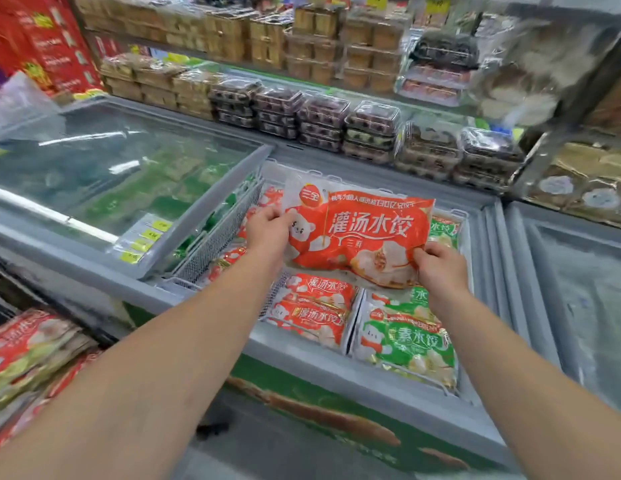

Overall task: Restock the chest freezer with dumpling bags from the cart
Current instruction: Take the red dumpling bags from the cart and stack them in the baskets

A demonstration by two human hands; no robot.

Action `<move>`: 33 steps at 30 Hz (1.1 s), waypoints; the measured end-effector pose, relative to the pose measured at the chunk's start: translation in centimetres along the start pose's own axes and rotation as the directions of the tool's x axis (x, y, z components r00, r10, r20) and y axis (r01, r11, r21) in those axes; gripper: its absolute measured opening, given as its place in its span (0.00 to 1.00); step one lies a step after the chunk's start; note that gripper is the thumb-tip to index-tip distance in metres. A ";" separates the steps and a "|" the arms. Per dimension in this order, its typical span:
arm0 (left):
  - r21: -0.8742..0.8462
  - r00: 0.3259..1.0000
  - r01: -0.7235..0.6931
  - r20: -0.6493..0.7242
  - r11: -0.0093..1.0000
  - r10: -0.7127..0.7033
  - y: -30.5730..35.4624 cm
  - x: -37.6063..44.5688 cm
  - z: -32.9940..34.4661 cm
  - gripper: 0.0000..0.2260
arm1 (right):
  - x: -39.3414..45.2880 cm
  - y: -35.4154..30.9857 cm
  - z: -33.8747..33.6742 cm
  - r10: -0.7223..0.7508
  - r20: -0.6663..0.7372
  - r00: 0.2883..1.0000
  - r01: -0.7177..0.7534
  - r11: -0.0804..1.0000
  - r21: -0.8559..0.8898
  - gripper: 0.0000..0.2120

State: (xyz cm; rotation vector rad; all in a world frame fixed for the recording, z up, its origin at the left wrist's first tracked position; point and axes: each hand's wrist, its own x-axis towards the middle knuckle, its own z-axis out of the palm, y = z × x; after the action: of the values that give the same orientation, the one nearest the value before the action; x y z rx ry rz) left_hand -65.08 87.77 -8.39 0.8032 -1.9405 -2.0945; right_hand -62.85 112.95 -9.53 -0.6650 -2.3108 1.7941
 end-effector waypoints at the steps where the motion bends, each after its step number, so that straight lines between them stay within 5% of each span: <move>1: 0.005 1.000 0.009 0.011 1.000 -0.009 0.0 0.4 0.7 0.08 | 0.7 0.0 0.0 0.008 0.000 1.000 -0.008 1.000 0.002 0.11; 11: 0.113 0.997 0.054 0.057 0.992 -0.060 -1.3 11.6 7.1 0.04 | 12.2 1.1 5.1 0.077 -0.027 0.997 -0.079 0.995 -0.054 0.12; 27: 0.447 0.909 0.334 0.080 0.830 -0.409 -14.8 34.3 14.2 0.06 | 26.5 11.6 18.6 0.444 -0.150 0.883 -0.468 0.816 -0.338 0.10; 33: 0.445 0.920 0.266 0.149 0.855 -0.363 -15.2 40.0 19.9 0.09 | 34.1 12.1 20.9 0.462 -0.212 0.861 -0.508 0.798 -0.325 0.07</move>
State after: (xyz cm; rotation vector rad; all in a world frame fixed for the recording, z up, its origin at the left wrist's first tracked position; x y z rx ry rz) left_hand -104.98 88.15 -33.56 1.0673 -2.5998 -2.0374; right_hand -97.94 111.16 -32.15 -1.5108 -2.5795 1.4069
